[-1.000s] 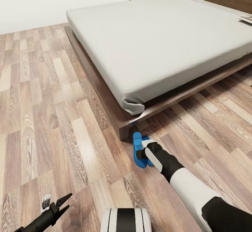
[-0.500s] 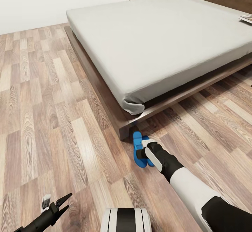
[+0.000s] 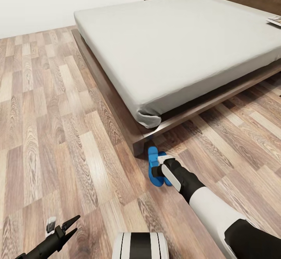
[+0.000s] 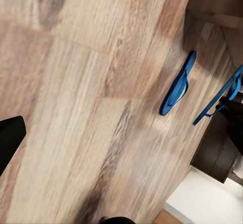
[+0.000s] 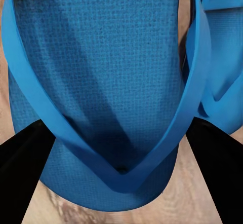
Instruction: In the bedroom, move the book from the bed onto either nightstand, and place the two sandals side by side next to the bed.
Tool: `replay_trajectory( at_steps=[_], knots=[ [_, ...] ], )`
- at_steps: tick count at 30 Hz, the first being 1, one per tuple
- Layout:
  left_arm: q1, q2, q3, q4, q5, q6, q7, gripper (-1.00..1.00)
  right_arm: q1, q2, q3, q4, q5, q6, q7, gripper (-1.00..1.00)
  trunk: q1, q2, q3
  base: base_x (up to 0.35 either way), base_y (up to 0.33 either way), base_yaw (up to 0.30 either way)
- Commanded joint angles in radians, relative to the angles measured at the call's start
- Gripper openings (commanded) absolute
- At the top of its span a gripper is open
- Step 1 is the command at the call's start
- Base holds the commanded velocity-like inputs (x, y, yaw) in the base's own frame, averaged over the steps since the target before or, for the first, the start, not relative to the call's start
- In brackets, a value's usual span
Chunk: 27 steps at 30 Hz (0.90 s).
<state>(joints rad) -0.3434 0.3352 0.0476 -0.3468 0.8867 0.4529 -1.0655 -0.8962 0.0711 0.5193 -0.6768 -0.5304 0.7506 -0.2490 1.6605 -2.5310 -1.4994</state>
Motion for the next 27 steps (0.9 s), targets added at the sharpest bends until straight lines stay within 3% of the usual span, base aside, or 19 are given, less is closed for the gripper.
replay_trajectory(
  at_steps=[1,4,27],
  knots=[
    [0.0,0.0,0.001,0.0,0.003,0.01,-0.002,1.0,-0.001,-0.001,0.004,-0.001,-0.011,0.0,-0.009,-1.0,0.0,0.0,-0.001,0.0,0.0,0.0],
    [0.0,0.0,0.001,0.0,0.003,0.01,-0.003,1.0,-0.004,-0.001,0.004,-0.001,-0.01,-0.003,-0.009,-1.0,0.0,0.0,-0.001,0.0,0.0,0.0],
    [0.0,0.001,0.001,0.0,0.002,0.01,-0.005,1.0,-0.016,0.0,0.004,-0.001,-0.011,-0.007,-0.009,-1.0,0.009,-0.005,-0.082,0.0,0.0,0.0]
  ],
)
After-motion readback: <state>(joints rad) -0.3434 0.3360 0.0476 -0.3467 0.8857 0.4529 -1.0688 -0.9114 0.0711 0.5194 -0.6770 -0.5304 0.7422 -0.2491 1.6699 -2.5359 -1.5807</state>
